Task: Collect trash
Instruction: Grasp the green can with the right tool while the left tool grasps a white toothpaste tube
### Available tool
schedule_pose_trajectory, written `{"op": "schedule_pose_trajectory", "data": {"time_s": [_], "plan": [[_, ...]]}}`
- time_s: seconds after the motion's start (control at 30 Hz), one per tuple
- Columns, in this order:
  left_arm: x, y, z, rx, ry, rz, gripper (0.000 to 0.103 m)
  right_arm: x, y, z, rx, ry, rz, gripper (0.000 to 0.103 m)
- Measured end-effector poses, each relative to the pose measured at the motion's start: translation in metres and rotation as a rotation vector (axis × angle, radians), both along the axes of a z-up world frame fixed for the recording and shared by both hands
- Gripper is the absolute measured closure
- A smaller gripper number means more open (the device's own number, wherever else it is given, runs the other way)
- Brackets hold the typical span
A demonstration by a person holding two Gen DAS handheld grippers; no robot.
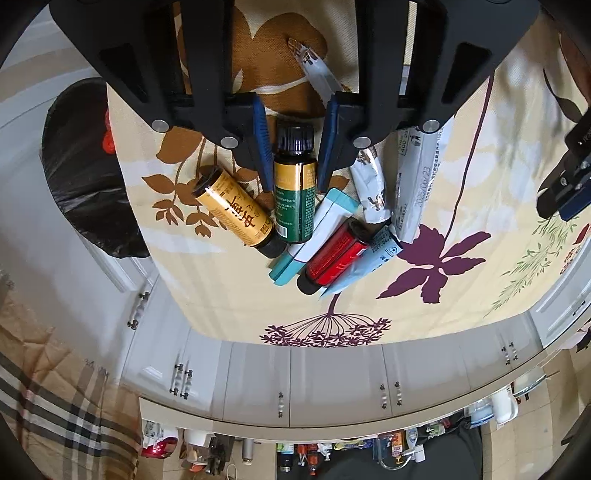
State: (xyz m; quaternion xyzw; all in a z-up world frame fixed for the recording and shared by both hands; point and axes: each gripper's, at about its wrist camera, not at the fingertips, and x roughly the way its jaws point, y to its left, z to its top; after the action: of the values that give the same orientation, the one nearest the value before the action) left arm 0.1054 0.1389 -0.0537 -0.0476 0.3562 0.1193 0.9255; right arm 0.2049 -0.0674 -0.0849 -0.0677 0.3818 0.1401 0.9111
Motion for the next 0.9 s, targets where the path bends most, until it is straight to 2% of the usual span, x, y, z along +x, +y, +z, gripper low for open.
{"op": "schedule_pose_trajectory", "data": {"time_s": [0.47,0.73,0.9], "plan": [[0.005,-0.04,0.001,-0.014,0.007,-0.077,0.047,-0.024,-0.037,0.022,0.039,-0.087,-0.043,0.08],[0.011,-0.076,0.002,-0.059,0.009,-0.154,0.047,-0.035,-0.072,0.023,0.046,-0.109,-0.105,0.08],[0.02,-0.098,-0.008,-0.041,0.035,-0.187,0.047,-0.038,-0.089,0.021,0.061,-0.112,-0.133,0.08]]}}
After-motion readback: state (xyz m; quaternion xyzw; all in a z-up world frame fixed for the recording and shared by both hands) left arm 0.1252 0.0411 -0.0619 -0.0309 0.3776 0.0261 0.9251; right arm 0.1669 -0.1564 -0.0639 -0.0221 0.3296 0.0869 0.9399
